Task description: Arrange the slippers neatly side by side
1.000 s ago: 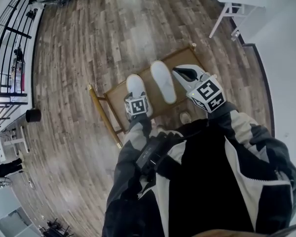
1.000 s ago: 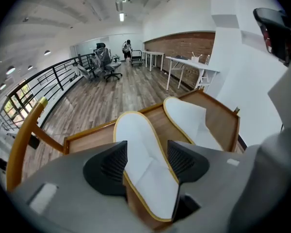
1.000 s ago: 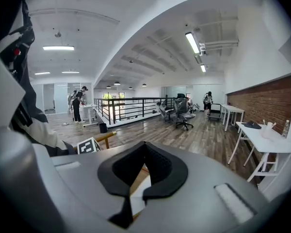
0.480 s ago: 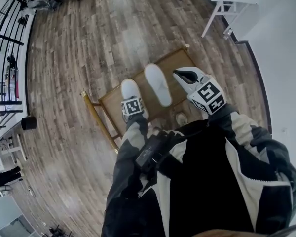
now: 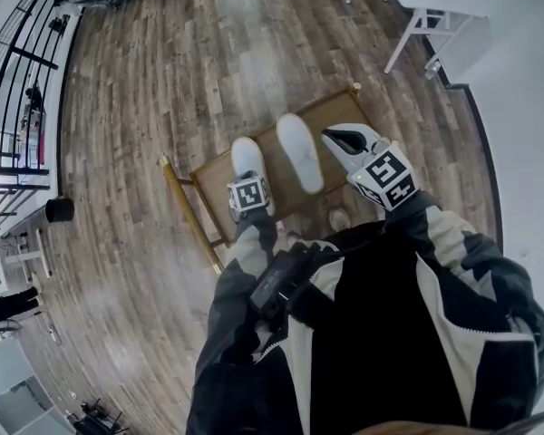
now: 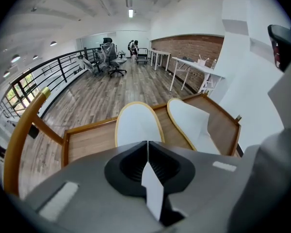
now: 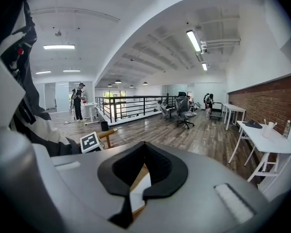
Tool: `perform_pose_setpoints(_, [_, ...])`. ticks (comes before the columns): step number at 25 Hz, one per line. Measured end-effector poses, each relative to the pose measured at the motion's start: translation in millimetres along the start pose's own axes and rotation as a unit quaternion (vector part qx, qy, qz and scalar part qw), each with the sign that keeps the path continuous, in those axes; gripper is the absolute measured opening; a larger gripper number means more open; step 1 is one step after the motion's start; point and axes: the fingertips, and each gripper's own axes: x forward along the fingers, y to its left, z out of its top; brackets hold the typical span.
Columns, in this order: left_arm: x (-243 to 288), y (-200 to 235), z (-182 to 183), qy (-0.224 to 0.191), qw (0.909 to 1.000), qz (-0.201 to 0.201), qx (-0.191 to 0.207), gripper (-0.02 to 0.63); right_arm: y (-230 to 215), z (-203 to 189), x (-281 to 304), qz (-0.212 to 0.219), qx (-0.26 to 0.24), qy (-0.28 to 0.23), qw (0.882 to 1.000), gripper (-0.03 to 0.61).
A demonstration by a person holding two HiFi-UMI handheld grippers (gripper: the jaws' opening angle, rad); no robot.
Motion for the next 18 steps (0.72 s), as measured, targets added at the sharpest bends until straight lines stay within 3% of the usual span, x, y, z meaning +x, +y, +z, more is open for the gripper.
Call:
perform_pose_setpoints(10, [-74,25,10,-0.067,0.9953,0.022,-0.066,0.031,40,18,20,0.073,-0.017,-0.028,0.997,0.005])
perform_pose_setpoints(18, [-120,49,-11,-0.107,0.9850,0.065,-0.119,0.031,82,20,37,0.139,-0.033,-0.037,0.989,0.005])
